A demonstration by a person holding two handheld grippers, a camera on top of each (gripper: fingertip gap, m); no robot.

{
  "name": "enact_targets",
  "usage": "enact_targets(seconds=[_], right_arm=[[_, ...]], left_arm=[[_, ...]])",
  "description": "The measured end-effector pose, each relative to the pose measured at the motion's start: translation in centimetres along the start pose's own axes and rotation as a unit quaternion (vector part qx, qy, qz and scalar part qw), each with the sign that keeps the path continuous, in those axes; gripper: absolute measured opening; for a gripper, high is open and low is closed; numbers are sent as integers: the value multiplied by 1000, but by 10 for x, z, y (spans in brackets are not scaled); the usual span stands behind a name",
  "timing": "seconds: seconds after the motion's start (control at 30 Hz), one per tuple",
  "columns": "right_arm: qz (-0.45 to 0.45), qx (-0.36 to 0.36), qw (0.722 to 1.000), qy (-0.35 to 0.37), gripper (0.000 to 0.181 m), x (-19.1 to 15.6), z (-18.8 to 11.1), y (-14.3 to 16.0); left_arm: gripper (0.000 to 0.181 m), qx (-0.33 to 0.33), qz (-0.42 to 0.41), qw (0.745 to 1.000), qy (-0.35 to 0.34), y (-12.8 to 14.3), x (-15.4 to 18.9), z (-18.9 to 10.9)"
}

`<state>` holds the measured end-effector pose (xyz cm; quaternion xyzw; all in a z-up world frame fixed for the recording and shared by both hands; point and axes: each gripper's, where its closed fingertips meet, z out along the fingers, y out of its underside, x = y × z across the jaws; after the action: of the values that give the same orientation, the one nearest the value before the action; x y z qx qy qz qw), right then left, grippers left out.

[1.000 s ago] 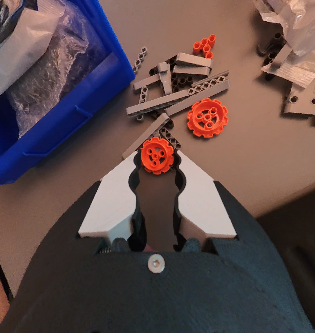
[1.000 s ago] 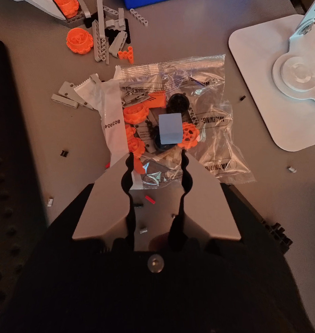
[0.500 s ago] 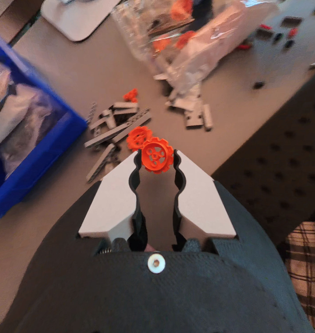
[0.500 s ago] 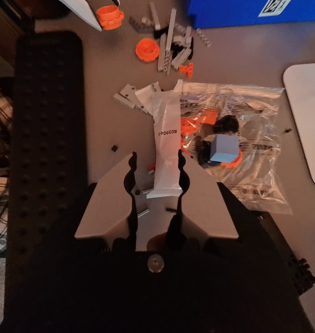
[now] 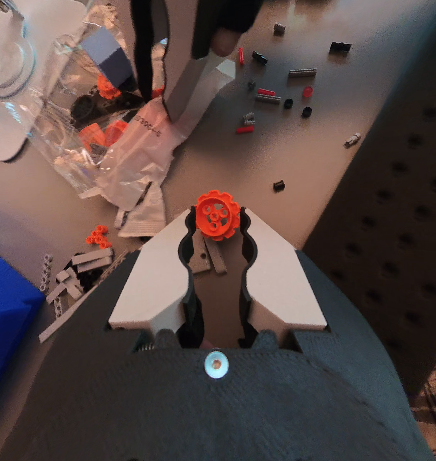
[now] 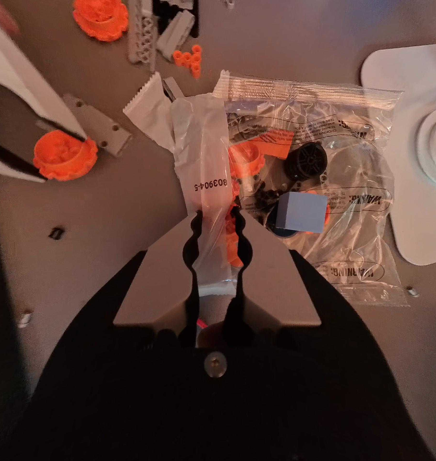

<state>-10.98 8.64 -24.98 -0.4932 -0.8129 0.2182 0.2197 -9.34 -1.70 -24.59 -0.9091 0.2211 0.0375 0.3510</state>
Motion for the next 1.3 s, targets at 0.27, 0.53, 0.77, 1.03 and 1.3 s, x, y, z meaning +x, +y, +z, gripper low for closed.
enact_targets(seconds=[0.27, 0.53, 0.77, 1.03, 1.3], right_arm=[[18, 55, 998, -13, 30, 21, -21, -13], [28, 73, 996, 50, 44, 69, -31, -17], [32, 59, 996, 66, 25, 78, -13, -11], [15, 131, 989, -62, 25, -6, -48, -47], [11, 116, 987, -108, 25, -56, -23, -30]], left_arm=[[34, -18, 25, 1000, 4, -12, -11, 34], [40, 6, 28, 999, 23, -18, -6, 38], [44, 30, 17, 999, 22, -11, -5, 29], [45, 46, 16, 999, 3, -8, -10, 25], [43, 46, 35, 998, 2, 2, -14, 26]])
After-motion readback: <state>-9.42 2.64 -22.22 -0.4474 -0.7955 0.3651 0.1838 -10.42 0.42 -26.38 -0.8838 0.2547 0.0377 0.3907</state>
